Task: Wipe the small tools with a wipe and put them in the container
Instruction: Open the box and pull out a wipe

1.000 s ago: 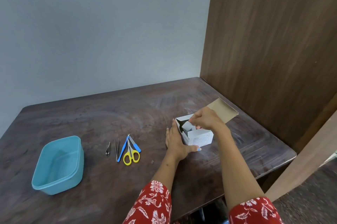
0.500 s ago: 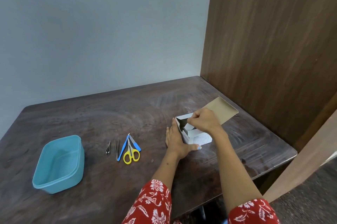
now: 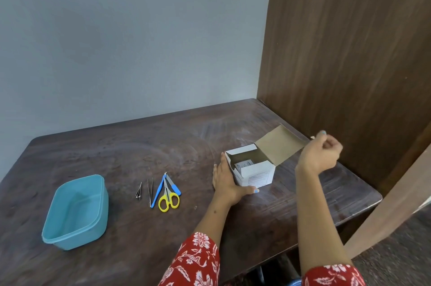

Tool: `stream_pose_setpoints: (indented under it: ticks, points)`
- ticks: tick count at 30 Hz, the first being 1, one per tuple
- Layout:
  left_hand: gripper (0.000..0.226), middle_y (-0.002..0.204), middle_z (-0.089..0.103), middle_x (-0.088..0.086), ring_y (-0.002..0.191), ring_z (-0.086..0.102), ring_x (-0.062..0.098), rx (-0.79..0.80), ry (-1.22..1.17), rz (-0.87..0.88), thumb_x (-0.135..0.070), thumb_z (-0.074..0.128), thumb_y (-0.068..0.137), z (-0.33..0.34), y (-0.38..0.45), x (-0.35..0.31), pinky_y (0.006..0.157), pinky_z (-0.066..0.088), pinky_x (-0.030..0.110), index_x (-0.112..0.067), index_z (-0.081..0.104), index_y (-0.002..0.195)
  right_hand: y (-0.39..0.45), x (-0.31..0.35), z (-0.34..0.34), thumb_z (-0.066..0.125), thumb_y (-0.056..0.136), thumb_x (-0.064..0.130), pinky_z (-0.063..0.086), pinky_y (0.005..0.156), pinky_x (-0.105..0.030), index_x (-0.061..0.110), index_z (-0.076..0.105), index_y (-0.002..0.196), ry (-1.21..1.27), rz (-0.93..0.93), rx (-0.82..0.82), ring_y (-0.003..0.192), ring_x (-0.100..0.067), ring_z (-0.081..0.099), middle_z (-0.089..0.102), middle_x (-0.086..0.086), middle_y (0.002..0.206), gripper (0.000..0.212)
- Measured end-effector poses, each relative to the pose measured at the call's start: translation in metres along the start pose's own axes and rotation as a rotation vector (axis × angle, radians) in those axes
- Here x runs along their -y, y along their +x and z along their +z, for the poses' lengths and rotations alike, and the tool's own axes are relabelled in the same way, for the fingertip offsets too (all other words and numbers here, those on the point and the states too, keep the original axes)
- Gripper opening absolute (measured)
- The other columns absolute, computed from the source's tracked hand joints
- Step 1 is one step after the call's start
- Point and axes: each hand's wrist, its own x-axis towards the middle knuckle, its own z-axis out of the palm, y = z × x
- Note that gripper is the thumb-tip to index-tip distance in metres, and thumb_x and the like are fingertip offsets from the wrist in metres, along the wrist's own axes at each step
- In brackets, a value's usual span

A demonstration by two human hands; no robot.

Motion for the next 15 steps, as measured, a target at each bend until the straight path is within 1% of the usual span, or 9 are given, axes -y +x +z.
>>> stream_pose_setpoints:
  ticks: [2, 3, 5, 6, 8, 10, 11, 13, 15]
  points:
    - [0.133, 0.146, 0.036, -0.002, 0.140, 0.021, 0.027, 0.001, 0.000, 0.002, -0.059, 0.077, 0.026, 0.001, 0.000, 0.001, 0.116, 0.017, 0.048, -0.023, 0.021, 0.141, 0.014, -0.011, -0.001, 0.052, 0.095, 0.031, 0.047, 0.081, -0.027, 0.006, 0.057, 0.114, -0.056, 0.306, 0.062, 0.090, -0.014, 0.058, 0.058, -0.002, 0.100, 0.032]
    - [0.132, 0.146, 0.036, -0.002, 0.140, 0.020, 0.027, 0.002, -0.001, 0.001, -0.058, 0.079, 0.027, 0.001, 0.000, 0.001, 0.116, 0.017, 0.048, -0.023, 0.020, 0.141, 0.017, -0.015, -0.001, 0.052, 0.095, 0.034, 0.047, 0.083, -0.030, 0.007, 0.059, 0.108, -0.072, 0.398, 0.130, 0.094, -0.018, 0.058, 0.060, -0.003, 0.104, 0.031]
    - [0.132, 0.147, 0.035, -0.002, 0.141, 0.018, 0.027, 0.004, -0.001, -0.010, -0.055, 0.082, 0.030, 0.002, 0.000, 0.001, 0.117, 0.016, 0.049, -0.024, 0.019, 0.141, 0.011, -0.015, -0.002, 0.053, 0.093, 0.039, 0.047, 0.081, -0.033, 0.010, 0.060, 0.086, -0.088, 0.420, 0.264, 0.092, -0.021, 0.059, 0.064, -0.006, 0.101, 0.031]
    - [0.131, 0.148, 0.034, -0.002, 0.142, 0.017, 0.026, 0.004, 0.002, -0.015, -0.054, 0.083, 0.032, 0.002, -0.001, 0.000, 0.117, 0.014, 0.048, -0.024, 0.018, 0.142, 0.004, -0.014, -0.003, 0.053, 0.093, 0.040, 0.046, 0.077, -0.030, 0.010, 0.059, 0.079, -0.094, 0.380, 0.332, 0.088, -0.019, 0.059, 0.064, -0.004, 0.093, 0.034]
    - [0.132, 0.148, 0.034, -0.003, 0.143, 0.016, 0.025, 0.002, 0.013, -0.015, -0.052, 0.084, 0.034, 0.001, -0.001, -0.001, 0.118, 0.010, 0.046, -0.023, 0.016, 0.142, -0.014, -0.011, -0.006, 0.057, 0.091, 0.042, 0.042, 0.067, -0.023, 0.010, 0.062, 0.077, -0.083, 0.241, 0.457, 0.077, -0.012, 0.056, 0.063, 0.001, 0.080, 0.035]
    - [0.133, 0.151, 0.029, -0.003, 0.144, 0.011, 0.024, 0.004, 0.014, -0.016, -0.048, 0.086, 0.038, 0.001, -0.003, -0.004, 0.119, 0.008, 0.043, -0.022, 0.012, 0.144, -0.033, -0.010, -0.011, 0.064, 0.085, 0.037, 0.040, 0.064, -0.026, 0.013, 0.066, 0.067, -0.046, 0.065, 0.557, 0.072, -0.008, 0.053, 0.062, 0.005, 0.075, 0.030]
    - [0.133, 0.152, 0.025, -0.003, 0.145, 0.008, 0.024, 0.008, 0.015, -0.019, -0.045, 0.087, 0.040, 0.000, -0.004, -0.005, 0.119, 0.007, 0.043, -0.021, 0.010, 0.146, -0.041, -0.011, -0.014, 0.066, 0.082, 0.031, 0.042, 0.066, -0.026, 0.015, 0.069, 0.065, -0.058, -0.019, 0.598, 0.073, -0.006, 0.055, 0.064, 0.006, 0.077, 0.024]
    - [0.132, 0.154, 0.022, -0.002, 0.145, 0.006, 0.024, 0.010, 0.026, -0.022, -0.042, 0.088, 0.043, 0.000, -0.004, -0.006, 0.119, 0.010, 0.044, -0.019, 0.009, 0.146, -0.054, -0.017, -0.018, 0.069, 0.080, 0.020, 0.043, 0.069, -0.012, 0.018, 0.074, 0.070, -0.190, -0.215, 0.690, 0.079, 0.001, 0.059, 0.067, 0.002, 0.090, 0.011]
    - [0.131, 0.154, 0.021, 0.001, 0.145, 0.008, 0.024, 0.010, 0.047, -0.020, -0.042, 0.088, 0.046, -0.001, -0.004, -0.009, 0.119, 0.012, 0.044, -0.018, 0.008, 0.147, -0.064, -0.025, -0.020, 0.073, 0.077, 0.014, 0.040, 0.069, -0.002, 0.015, 0.076, 0.079, -0.356, -0.433, 0.779, 0.083, -0.001, 0.058, 0.064, -0.003, 0.096, 0.003]
